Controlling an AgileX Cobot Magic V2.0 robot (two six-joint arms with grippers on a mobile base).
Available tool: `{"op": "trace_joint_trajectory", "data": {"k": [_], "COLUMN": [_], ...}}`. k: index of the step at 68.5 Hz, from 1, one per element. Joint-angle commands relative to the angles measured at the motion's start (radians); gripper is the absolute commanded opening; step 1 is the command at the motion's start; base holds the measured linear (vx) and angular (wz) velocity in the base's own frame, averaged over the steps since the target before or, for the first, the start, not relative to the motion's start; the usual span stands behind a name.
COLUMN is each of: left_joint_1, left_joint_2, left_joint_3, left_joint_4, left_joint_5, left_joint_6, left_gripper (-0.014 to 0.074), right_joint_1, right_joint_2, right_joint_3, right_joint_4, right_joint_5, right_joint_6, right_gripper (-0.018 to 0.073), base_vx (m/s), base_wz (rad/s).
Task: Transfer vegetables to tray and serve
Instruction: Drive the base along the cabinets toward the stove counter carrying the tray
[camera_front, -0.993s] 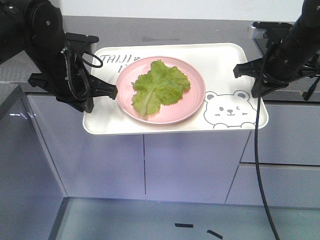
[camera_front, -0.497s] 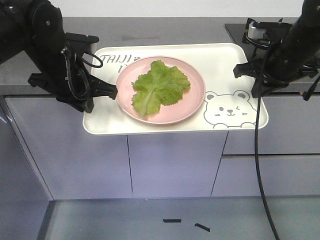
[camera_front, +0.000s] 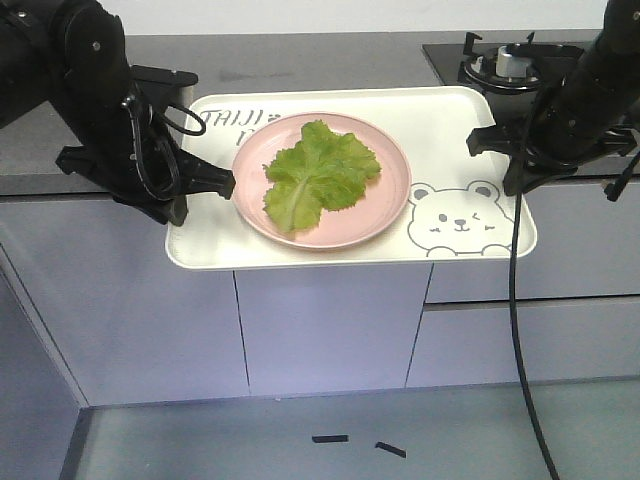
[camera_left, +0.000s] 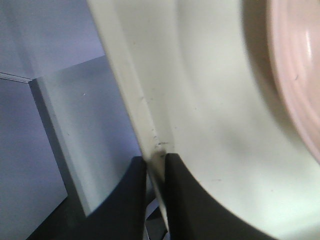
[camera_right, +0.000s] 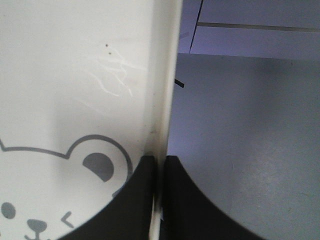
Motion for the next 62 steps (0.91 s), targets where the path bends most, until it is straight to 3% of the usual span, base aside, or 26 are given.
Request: {"op": "trace_joint_trajectory", "data": {"k": [1,62], "left_joint_1": [-0.015,-0.015], "left_joint_2": [-0.060,-0.060], "left_joint_3": [-0.030,-0.030], "left_joint_4": [-0.050,-0.050], "left_joint_5": [-0.041,-0.041], "left_joint_6": [0.029,0.029], "left_gripper": [-0.0006,-0.0006], "right_joint_1": [0.004,0.004], "right_joint_2": [-0.061,-0.061], "right_joint_3": [-0.029,-0.029], "right_joint_4": [0.051,0.051], "right_joint_5": [0.014,0.014], "right_joint_6": [-0.023,-0.023], "right_gripper": [-0.0006,-0.0006], "base_vx": [0.00,0.02], "base_wz": [-0.07,-0.03]}}
